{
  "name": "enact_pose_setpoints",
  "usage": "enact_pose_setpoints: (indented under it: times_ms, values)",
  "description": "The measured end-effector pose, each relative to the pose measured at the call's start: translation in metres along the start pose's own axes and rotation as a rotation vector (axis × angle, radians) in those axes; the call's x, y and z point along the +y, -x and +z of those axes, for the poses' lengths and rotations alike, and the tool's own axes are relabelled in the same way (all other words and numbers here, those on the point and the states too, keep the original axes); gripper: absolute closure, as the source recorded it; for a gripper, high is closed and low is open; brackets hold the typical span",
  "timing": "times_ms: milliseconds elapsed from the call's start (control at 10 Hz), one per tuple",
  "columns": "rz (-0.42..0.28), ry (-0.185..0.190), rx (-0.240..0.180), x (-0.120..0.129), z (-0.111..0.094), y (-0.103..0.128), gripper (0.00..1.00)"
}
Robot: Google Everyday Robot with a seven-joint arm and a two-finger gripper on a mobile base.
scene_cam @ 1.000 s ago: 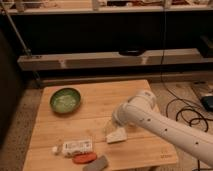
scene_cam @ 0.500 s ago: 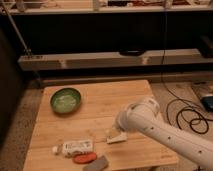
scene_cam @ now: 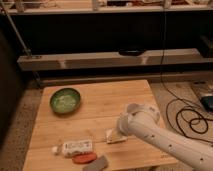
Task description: Place the white sponge in the ceramic bowl
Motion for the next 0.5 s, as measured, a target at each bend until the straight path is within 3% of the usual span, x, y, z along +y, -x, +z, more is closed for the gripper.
enact_pose_setpoints:
  times_ms: [500]
  values:
    - [-0.032,0.041,-0.007,-0.004,0.009,0.011,0.20]
